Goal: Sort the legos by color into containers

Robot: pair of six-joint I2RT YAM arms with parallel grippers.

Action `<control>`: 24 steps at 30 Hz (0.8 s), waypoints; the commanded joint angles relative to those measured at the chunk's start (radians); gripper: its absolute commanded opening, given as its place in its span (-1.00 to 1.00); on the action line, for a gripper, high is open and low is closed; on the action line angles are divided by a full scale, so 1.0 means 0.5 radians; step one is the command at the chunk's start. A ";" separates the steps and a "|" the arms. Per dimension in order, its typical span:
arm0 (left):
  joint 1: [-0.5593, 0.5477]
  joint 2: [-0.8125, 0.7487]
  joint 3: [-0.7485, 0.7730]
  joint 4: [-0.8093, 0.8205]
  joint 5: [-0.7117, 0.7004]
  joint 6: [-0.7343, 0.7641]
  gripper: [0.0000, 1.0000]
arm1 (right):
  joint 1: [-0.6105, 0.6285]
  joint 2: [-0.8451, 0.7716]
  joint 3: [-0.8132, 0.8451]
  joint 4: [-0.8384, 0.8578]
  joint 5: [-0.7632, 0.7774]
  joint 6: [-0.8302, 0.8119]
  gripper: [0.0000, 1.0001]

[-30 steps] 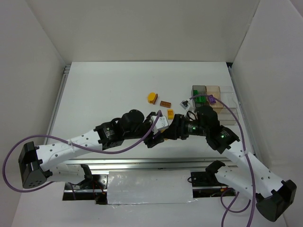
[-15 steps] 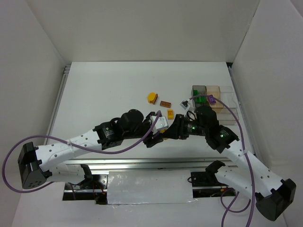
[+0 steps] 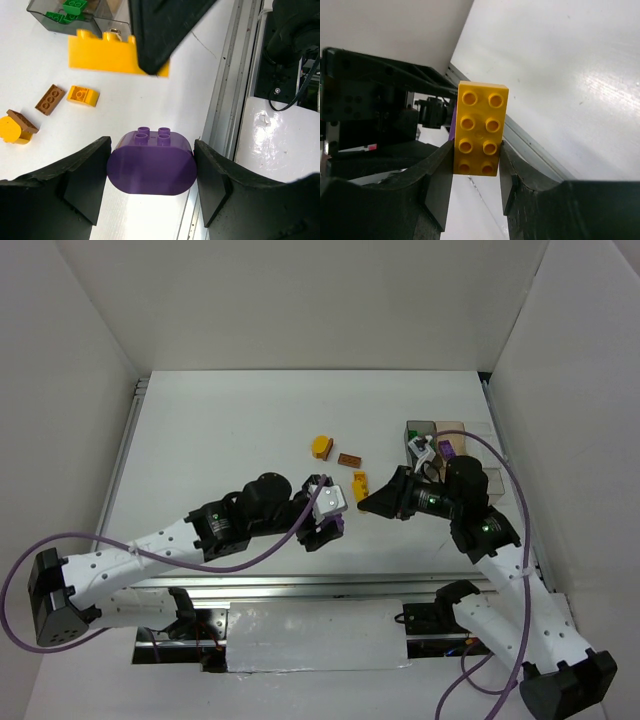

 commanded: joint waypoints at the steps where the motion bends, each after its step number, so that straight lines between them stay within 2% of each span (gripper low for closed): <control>1: 0.001 -0.069 -0.011 0.066 0.008 0.009 -1.00 | -0.151 0.036 -0.029 0.233 -0.410 -0.055 -1.00; 3: 0.001 -0.075 -0.018 0.076 -0.007 0.009 -1.00 | -0.154 0.045 0.010 0.218 -0.429 -0.089 -1.00; 4: 0.001 -0.084 -0.024 0.085 -0.017 -0.003 -1.00 | -0.151 0.051 0.044 0.106 -0.374 -0.120 -1.00; 5: 0.001 -0.087 -0.024 0.094 -0.029 -0.018 -1.00 | -0.157 0.048 0.087 0.005 -0.079 -0.217 -1.00; 7: 0.001 -0.118 -0.005 0.109 -0.050 -0.116 -1.00 | -0.176 0.042 0.176 -0.164 0.312 -0.279 -1.00; 8: 0.001 -0.136 0.007 0.115 -0.063 -0.165 -1.00 | -0.194 0.045 0.179 -0.177 0.645 -0.289 -1.00; 9: 0.001 -0.188 0.019 0.122 -0.096 -0.345 -1.00 | -0.246 0.075 0.173 -0.159 0.779 -0.292 -1.00; 11: 0.001 -0.255 0.019 0.113 -0.221 -0.518 -1.00 | -0.298 0.128 0.143 -0.104 1.024 -0.301 -1.00; 12: 0.001 -0.323 0.037 0.073 -0.271 -0.692 -1.00 | -0.332 0.216 0.142 -0.037 1.244 -0.307 -1.00; 14: 0.004 -0.366 0.083 -0.065 -0.527 -0.852 -1.00 | -0.485 0.348 0.191 0.028 1.420 -0.325 -1.00; 15: 0.001 -0.394 0.150 -0.266 -0.620 -0.999 -1.00 | -0.556 0.528 0.225 0.058 1.558 -0.316 -1.00; 18: 0.031 -0.406 0.276 -0.720 -0.988 -1.315 -1.00 | -0.927 0.933 0.485 -0.014 1.657 -0.133 -1.00; 20: 0.080 -0.409 0.286 -0.869 -1.011 -1.393 -1.00 | -1.114 1.100 0.654 0.043 1.615 -0.013 -1.00; 22: 0.188 -0.409 0.231 -0.958 -0.962 -1.469 -1.00 | -1.158 1.351 0.819 0.028 1.602 -0.034 -1.00; 24: 0.316 -0.406 0.164 -0.970 -0.840 -1.454 -1.00 | -1.167 1.617 1.160 -0.155 1.685 -0.138 -1.00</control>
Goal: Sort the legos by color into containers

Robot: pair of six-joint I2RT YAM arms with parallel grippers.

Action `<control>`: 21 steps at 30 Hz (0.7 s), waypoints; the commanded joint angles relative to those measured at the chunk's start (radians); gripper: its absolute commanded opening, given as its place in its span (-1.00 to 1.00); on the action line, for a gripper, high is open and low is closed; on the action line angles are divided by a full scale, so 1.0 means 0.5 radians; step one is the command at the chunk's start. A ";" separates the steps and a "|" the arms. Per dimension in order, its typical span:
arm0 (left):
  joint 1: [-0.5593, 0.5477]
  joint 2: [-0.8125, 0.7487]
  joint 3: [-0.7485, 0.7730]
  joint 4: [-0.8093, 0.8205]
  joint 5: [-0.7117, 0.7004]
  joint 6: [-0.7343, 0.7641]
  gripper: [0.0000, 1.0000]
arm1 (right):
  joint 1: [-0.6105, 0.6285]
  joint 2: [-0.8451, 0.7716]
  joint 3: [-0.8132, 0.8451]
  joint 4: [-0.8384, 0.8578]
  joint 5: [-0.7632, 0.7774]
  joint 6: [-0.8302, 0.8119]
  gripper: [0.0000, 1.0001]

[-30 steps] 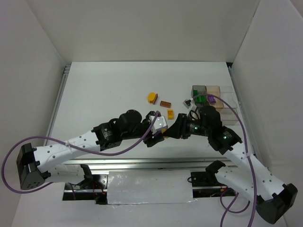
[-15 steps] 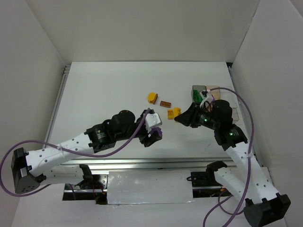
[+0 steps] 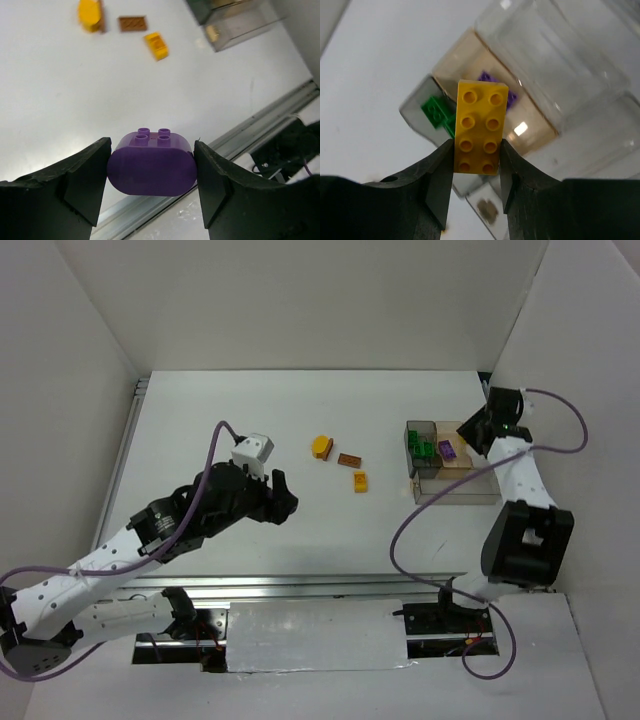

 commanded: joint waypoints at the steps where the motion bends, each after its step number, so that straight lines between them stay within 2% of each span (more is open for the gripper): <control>1: 0.156 0.003 -0.065 -0.253 0.062 -0.178 -1.00 | -0.004 0.282 0.481 -0.099 0.195 -0.188 -1.00; 2: 0.175 0.000 -0.081 -0.259 0.087 -0.157 -1.00 | -0.001 0.349 0.643 -0.129 0.280 -0.272 -1.00; 4: 0.181 -0.013 -0.090 -0.323 0.075 -0.104 -1.00 | -0.010 0.476 0.728 -0.127 0.418 -0.431 -1.00; 7: 0.190 -0.077 -0.127 -0.332 0.041 -0.071 -1.00 | -0.026 0.525 0.673 0.008 0.480 -0.520 -0.98; 10: 0.194 -0.141 -0.194 -0.311 0.090 -0.043 -1.00 | -0.068 0.650 0.734 -0.044 0.637 -0.533 -1.00; 21: 0.194 -0.307 -0.274 -0.314 0.102 -0.015 -1.00 | -0.145 0.663 0.547 0.097 0.637 -0.607 -1.00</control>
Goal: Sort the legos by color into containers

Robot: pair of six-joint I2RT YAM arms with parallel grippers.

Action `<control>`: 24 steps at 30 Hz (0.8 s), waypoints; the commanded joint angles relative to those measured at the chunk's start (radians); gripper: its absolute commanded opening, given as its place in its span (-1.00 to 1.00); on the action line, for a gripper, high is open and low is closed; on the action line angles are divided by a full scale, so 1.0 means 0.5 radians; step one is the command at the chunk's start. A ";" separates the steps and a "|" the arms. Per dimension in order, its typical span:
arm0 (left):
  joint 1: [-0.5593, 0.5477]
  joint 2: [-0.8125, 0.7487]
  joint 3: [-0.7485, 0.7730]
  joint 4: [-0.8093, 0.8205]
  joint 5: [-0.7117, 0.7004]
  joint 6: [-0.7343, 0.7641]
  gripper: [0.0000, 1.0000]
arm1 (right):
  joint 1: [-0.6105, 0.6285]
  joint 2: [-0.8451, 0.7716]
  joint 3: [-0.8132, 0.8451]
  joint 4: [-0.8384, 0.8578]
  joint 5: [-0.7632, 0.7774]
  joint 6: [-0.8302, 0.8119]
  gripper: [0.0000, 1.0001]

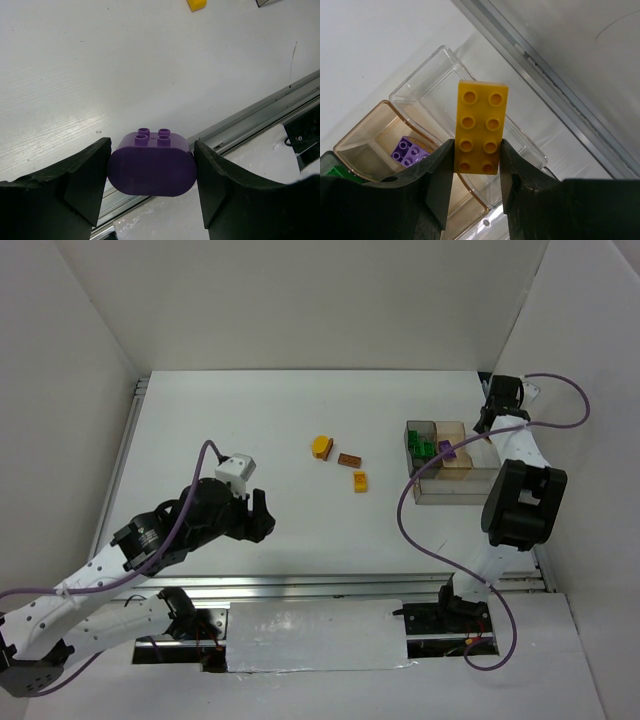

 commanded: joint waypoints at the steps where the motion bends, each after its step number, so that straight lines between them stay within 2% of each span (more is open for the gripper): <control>1: 0.007 -0.038 0.008 0.030 0.005 0.029 -1.00 | -0.024 -0.062 -0.099 0.153 0.031 -0.057 -1.00; 7: 0.010 -0.062 -0.004 0.036 0.021 0.035 -1.00 | -0.024 -0.004 -0.112 0.196 -0.134 -0.161 -0.92; 14: 0.010 -0.056 -0.013 0.039 0.039 0.041 -1.00 | -0.030 0.094 -0.115 0.212 -0.131 -0.173 -0.85; 21: 0.010 -0.056 -0.026 0.045 0.055 0.044 -1.00 | -0.036 0.281 0.103 0.077 -0.171 -0.131 -0.72; 24: 0.010 -0.047 -0.026 0.048 0.070 0.047 -1.00 | -0.036 0.327 0.164 0.046 -0.187 -0.124 -0.48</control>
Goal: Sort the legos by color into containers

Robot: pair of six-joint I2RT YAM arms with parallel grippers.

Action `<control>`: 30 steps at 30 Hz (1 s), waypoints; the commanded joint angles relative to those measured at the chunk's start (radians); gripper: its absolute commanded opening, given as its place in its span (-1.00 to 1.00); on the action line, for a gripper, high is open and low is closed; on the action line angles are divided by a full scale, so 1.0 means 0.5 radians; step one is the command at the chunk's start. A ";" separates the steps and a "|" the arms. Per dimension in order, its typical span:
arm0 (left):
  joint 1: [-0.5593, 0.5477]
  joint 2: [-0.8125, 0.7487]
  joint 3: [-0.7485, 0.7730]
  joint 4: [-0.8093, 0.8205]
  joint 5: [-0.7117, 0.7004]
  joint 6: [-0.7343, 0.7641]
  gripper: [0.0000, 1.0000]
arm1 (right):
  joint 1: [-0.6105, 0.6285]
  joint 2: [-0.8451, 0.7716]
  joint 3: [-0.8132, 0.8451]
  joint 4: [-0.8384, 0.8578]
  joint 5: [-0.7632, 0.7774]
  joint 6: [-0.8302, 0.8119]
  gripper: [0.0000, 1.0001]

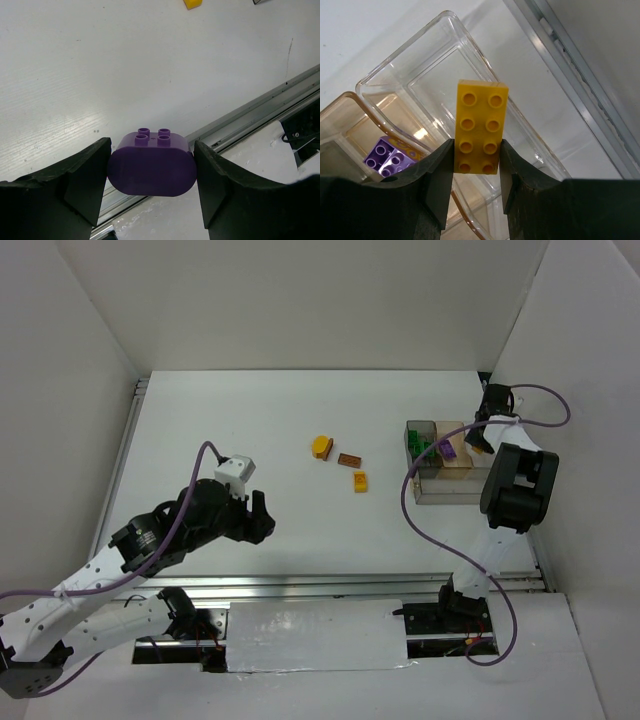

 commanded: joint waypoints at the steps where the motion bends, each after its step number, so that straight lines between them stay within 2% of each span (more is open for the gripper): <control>1: 0.010 -0.009 -0.020 0.050 0.036 0.036 -1.00 | -0.011 0.033 0.159 -0.058 -0.007 0.015 -0.40; 3: 0.010 -0.009 -0.014 0.053 0.036 0.039 -1.00 | -0.011 0.052 0.187 -0.068 -0.007 0.015 -0.37; 5: 0.010 -0.012 -0.017 0.053 0.042 0.039 -1.00 | -0.011 0.043 0.174 -0.056 -0.001 0.021 -0.20; 8: 0.010 -0.003 -0.017 0.056 0.049 0.042 -1.00 | -0.011 0.033 0.168 -0.043 0.005 0.028 -0.06; 11: 0.010 0.000 -0.020 0.056 0.052 0.045 -1.00 | -0.011 0.027 0.159 -0.047 -0.010 0.034 -0.03; 12: 0.010 0.003 -0.017 0.056 0.055 0.048 -1.00 | -0.011 0.024 0.156 -0.044 -0.010 0.034 0.05; 17: 0.010 0.000 -0.020 0.059 0.064 0.051 -1.00 | -0.011 -0.009 0.122 -0.022 -0.017 0.046 0.08; 18: 0.010 0.003 -0.020 0.059 0.064 0.051 -1.00 | -0.011 -0.016 0.116 -0.019 -0.014 0.055 0.61; 24: 0.010 -0.012 -0.011 0.050 0.033 0.042 -1.00 | -0.008 -0.123 0.107 -0.031 -0.078 0.116 0.59; 28: 0.049 -0.043 -0.011 0.078 0.048 0.042 -1.00 | -0.005 -0.374 0.085 -0.022 -0.197 0.175 0.58; 30: 0.077 -0.055 -0.011 0.123 0.110 0.057 -1.00 | -0.005 -0.439 0.101 -0.077 -0.256 0.239 0.51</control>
